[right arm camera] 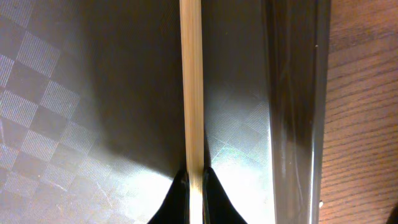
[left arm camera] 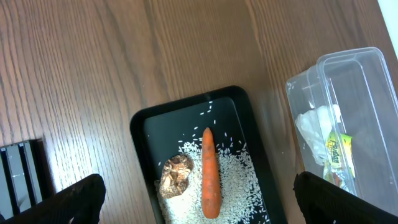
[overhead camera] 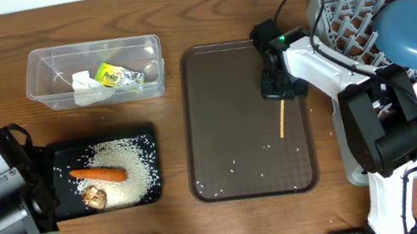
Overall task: Sort waste into correct bins and load items into the dishwasher rack
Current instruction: 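Lift the second chopstick with the right gripper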
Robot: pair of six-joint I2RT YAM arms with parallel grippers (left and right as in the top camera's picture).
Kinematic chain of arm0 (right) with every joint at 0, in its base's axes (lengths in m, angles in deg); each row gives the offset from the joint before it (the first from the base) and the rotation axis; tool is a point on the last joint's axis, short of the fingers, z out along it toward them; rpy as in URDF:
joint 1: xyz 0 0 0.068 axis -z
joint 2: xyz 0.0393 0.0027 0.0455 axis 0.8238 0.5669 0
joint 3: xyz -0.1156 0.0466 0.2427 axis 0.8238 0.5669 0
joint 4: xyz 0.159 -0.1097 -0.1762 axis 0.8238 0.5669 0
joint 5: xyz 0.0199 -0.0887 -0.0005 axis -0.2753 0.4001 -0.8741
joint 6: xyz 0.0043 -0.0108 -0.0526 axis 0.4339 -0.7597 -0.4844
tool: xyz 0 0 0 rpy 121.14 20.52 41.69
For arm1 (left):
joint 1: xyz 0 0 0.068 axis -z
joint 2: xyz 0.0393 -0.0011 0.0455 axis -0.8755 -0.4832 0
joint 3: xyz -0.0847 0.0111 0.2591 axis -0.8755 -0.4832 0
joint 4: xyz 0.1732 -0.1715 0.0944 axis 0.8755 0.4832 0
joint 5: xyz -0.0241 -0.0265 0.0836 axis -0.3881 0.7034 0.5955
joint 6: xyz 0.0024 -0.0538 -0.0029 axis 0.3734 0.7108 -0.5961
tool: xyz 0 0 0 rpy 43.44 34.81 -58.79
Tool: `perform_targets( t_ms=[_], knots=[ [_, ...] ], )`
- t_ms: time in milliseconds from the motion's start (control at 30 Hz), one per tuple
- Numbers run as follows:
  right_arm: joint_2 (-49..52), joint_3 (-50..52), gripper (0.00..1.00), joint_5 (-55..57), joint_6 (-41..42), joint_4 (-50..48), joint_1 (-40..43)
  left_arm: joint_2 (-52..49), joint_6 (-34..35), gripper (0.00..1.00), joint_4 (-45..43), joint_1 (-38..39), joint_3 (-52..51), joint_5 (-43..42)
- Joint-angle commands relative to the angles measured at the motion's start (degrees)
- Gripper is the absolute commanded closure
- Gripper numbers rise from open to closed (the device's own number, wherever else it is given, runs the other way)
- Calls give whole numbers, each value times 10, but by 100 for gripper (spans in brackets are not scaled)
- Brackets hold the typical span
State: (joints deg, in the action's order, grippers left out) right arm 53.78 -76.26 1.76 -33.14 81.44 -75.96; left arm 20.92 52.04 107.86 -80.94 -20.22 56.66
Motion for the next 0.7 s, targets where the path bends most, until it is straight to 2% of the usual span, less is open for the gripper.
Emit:
perform_targets(
  t_ms=[0,200,467,667],
  knots=[
    [20,5,99,8,6,1,-6,-1,-3,2,1,-3,0,11],
    [-36,3,99,6,-48,-7,-6,-1,-3,2,1,-3,0,11],
    [-187,3,99,-2,-141,-19,6,-1,-3,2,1,-3,0,11],
    [-287,3,99,1,-233,-17,61,-1,-3,2,1,-3,0,11]
  ],
)
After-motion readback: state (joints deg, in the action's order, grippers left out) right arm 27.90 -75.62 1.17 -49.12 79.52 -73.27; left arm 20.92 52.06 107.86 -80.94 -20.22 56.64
